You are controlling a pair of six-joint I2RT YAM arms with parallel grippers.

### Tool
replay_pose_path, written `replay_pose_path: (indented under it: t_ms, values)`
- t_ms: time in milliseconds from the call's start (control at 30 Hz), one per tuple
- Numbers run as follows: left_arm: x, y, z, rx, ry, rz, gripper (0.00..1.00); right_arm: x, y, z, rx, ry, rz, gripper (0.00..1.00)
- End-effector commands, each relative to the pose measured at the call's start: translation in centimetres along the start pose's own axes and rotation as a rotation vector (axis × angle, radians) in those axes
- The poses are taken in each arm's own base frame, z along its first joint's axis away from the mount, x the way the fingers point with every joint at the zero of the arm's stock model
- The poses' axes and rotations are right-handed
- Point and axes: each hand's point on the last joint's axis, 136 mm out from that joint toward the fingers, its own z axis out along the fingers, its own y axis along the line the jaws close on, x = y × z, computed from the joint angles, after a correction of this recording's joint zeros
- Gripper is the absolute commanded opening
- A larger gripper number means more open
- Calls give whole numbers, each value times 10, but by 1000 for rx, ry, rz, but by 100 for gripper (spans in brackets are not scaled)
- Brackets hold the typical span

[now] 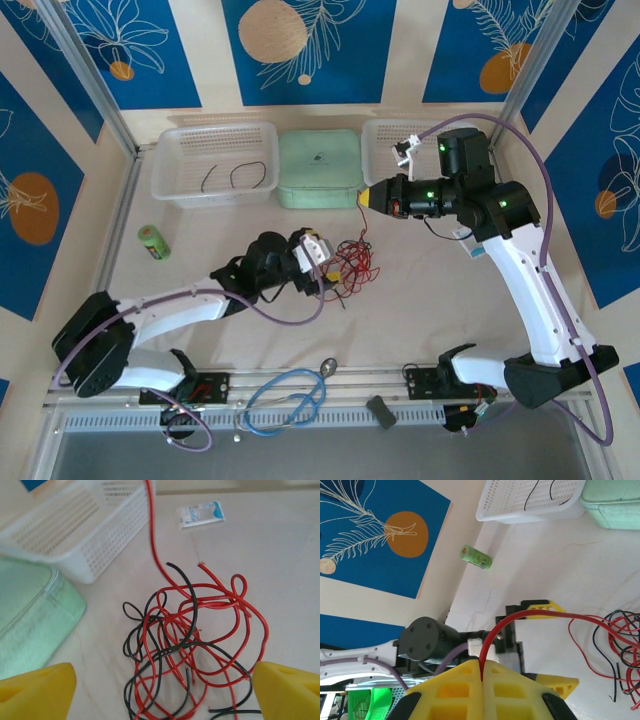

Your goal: Untangle the cables

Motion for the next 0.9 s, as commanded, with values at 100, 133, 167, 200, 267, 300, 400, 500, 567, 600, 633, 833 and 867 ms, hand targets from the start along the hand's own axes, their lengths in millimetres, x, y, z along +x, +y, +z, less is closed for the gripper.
replay_pose_path:
  t_ms: [100, 133, 167, 200, 267, 300, 400, 500, 567, 600, 633, 833, 867]
  values:
    - [-6, -17, 35, 168, -14, 213, 81, 1, 21, -12, -68, -16, -23, 0]
    - [-4, -18, 40, 176, -7, 217, 81, 1, 22, -12, -71, -15, -22, 0]
    - [-1, -18, 45, 180, 2, 221, 81, 1, 22, -12, -73, -14, -21, 0]
    - [1, -18, 49, 181, 8, 226, 81, 1, 23, -13, -76, -14, -20, 0]
    - [2, -16, 57, 178, 14, 235, 81, 2, 24, -13, -80, -12, -20, 0]
    - [3, -15, 60, 177, 16, 239, 81, 2, 24, -13, -79, -12, -19, 0]
    - [3, -10, 70, 157, 11, 243, 81, 2, 24, -12, -78, -10, -17, 0]
    - [6, -5, 79, 137, 17, 248, 79, 2, 24, -12, -77, -11, -16, 0]
    - [9, 0, 85, 110, 33, 249, 71, 3, 24, -12, -74, -10, -14, 0]
    - [10, 2, 87, 98, 38, 249, 69, 3, 23, -12, -74, -9, -13, 0]
    - [12, 4, 89, 87, 45, 249, 66, 3, 23, -12, -72, -10, -13, 0]
    - [24, 4, 97, 113, 101, 240, 50, 4, 22, -14, -60, -15, -11, 0]
    - [26, 3, 98, 122, 116, 237, 30, 4, 21, -14, -58, -15, -11, 0]
